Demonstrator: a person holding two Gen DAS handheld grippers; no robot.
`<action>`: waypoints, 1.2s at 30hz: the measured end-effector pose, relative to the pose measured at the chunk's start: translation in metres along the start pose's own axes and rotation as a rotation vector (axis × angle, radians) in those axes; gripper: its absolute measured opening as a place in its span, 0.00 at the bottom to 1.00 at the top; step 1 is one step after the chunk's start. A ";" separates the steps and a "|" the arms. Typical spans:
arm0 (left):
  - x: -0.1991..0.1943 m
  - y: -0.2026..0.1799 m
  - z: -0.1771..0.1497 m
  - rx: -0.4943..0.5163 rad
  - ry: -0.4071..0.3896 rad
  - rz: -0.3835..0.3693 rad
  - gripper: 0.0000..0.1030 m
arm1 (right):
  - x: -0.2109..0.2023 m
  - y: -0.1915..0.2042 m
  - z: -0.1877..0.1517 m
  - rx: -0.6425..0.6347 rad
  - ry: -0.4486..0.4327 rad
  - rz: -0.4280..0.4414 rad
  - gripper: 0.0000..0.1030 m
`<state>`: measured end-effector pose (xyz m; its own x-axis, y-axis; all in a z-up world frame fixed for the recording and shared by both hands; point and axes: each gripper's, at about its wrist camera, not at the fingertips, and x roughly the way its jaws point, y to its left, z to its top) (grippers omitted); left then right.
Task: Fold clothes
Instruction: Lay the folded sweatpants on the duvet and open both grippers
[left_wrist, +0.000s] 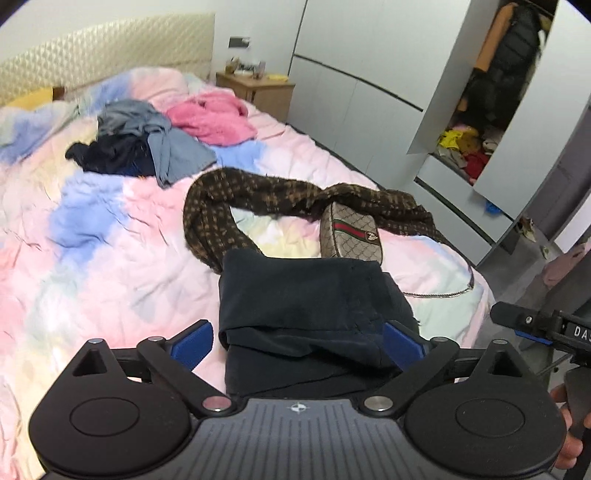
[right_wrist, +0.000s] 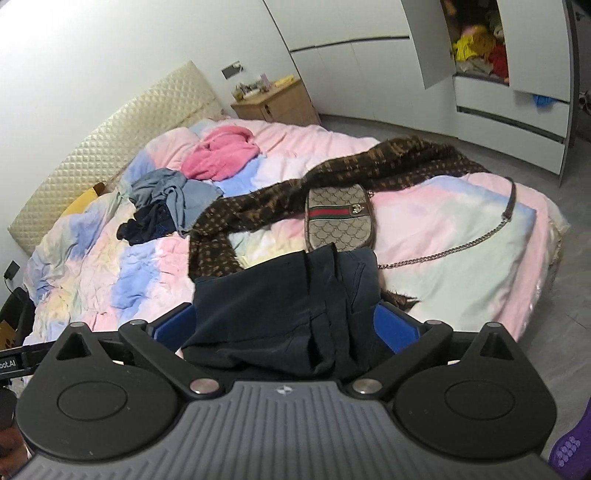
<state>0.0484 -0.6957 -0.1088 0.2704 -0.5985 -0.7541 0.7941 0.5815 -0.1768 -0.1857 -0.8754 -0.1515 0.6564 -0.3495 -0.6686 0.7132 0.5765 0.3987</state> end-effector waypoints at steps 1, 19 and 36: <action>-0.010 -0.001 -0.003 0.006 -0.007 0.000 0.98 | -0.009 0.006 -0.004 -0.011 -0.004 -0.001 1.00; -0.157 0.011 -0.041 0.083 -0.079 0.054 1.00 | -0.111 0.081 -0.052 -0.105 -0.054 -0.058 1.00; -0.188 0.003 -0.068 0.106 -0.137 0.028 1.00 | -0.130 0.124 -0.067 -0.173 -0.088 -0.062 1.00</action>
<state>-0.0367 -0.5437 -0.0105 0.3592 -0.6563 -0.6634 0.8362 0.5421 -0.0835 -0.1995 -0.7088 -0.0571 0.6369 -0.4467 -0.6283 0.7047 0.6679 0.2395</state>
